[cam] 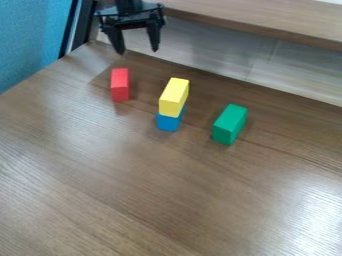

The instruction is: Move the red cube towards the right side

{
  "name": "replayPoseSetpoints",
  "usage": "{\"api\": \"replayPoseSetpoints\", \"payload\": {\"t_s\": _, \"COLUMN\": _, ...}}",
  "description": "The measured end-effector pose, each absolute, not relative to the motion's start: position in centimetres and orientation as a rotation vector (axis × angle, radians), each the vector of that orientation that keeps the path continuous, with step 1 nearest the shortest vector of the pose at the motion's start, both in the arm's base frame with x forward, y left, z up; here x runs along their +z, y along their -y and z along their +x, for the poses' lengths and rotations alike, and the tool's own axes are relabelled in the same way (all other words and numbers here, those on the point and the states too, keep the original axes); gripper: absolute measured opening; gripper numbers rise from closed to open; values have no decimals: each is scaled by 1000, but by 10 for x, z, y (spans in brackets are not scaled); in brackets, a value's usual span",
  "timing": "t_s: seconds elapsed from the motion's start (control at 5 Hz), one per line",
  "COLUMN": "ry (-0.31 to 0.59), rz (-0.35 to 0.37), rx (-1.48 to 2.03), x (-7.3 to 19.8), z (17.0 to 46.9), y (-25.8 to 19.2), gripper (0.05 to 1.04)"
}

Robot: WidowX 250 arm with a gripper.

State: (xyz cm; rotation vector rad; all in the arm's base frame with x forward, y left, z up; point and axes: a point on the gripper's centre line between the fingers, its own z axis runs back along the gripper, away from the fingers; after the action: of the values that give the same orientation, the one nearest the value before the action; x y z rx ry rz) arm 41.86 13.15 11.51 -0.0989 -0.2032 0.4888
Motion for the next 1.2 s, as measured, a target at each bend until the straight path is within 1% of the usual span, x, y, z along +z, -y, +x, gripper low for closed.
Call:
{"api": "replayPoseSetpoints", "payload": {"t_s": 0.2, "ry": 200, "rz": -70, "rx": 508, "x": 112, "z": 412, "y": -148, "gripper": 1001}}
{"api": "replayPoseSetpoints", "payload": {"t_s": 0.6, "ry": 163, "rz": -46, "rx": 538, "x": 86, "z": 398, "y": -155, "gripper": 1001}}
{"api": "replayPoseSetpoints", "payload": {"t_s": 0.8, "ry": 166, "rz": -29, "rx": 575, "x": 75, "z": 395, "y": -155, "gripper": 1001}}
{"api": "replayPoseSetpoints", "payload": {"t_s": 1.2, "ry": 153, "rz": -18, "rx": 602, "x": 59, "z": 405, "y": -152, "gripper": 1001}}
